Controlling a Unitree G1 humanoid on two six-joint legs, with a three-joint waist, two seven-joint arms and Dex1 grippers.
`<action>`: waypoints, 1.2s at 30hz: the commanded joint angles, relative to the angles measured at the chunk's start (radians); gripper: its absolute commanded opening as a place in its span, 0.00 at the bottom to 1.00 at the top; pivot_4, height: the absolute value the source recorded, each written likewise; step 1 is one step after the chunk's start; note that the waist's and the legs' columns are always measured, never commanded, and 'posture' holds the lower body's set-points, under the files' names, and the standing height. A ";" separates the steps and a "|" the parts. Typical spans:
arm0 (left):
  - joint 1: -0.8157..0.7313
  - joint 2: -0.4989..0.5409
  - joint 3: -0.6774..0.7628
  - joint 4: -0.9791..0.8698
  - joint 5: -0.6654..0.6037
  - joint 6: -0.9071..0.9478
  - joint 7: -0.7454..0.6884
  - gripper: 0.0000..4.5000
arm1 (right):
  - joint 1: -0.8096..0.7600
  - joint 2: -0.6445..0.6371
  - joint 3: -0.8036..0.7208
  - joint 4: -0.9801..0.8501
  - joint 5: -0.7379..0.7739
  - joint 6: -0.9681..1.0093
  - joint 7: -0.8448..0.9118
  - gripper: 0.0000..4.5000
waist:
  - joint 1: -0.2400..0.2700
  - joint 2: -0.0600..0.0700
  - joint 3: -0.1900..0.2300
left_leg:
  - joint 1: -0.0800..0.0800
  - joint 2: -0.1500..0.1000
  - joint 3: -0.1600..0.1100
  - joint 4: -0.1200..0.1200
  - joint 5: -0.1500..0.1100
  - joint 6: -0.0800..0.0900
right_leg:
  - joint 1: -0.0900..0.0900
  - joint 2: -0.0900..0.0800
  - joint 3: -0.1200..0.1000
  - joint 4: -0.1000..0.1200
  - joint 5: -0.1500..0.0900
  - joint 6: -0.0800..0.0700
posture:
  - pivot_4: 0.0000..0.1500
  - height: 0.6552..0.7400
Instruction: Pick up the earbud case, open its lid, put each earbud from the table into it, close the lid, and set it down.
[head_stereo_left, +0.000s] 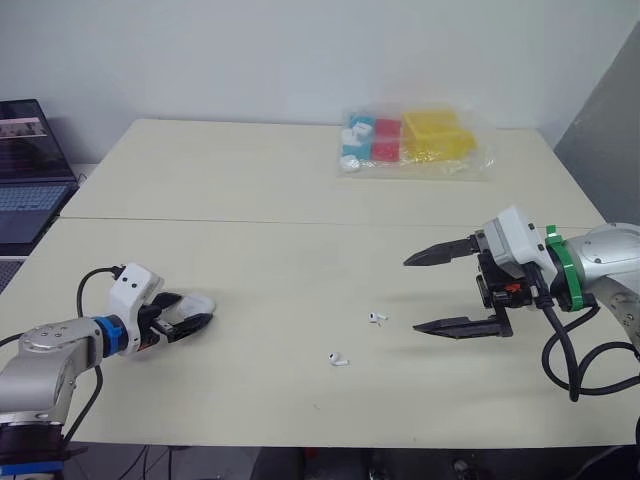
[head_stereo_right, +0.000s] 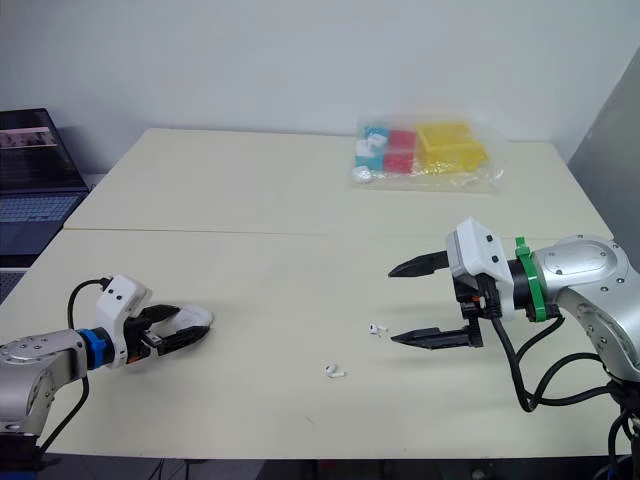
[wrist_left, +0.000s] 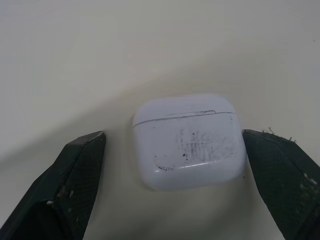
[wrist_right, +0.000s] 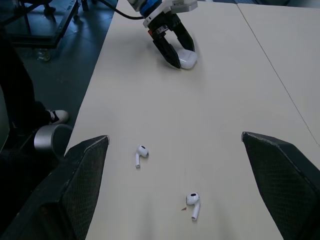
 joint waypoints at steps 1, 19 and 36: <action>-0.004 0.002 -0.028 0.024 0.027 -0.013 0.002 0.81 | -0.011 0.002 -0.015 -0.007 0.003 -0.012 0.010 1.00 | 0.000 0.000 0.000 | 0.000 0.000 0.000 0.000 0.000 0.000 | 0.000 0.000 0.000 0.000 0.000 0.000 | 1.00 1.00; -0.017 -0.103 -0.162 -0.267 0.005 -0.191 -0.111 0.62 | 0.072 0.020 -0.092 -0.044 0.081 0.116 -0.129 1.00 | 0.003 -0.001 -0.001 | -0.004 0.000 0.001 0.002 0.000 0.000 | 0.000 -0.004 0.001 -0.002 0.000 0.004 | 1.00 1.00; -0.149 -0.334 -0.418 -0.262 0.223 -0.773 -0.046 0.62 | 0.038 0.352 -0.120 -0.025 0.547 0.739 -0.899 1.00 | -0.004 -0.001 -0.001 | -0.003 0.000 0.000 0.004 0.000 0.000 | 0.000 0.005 0.003 0.000 0.001 0.004 | 1.00 1.00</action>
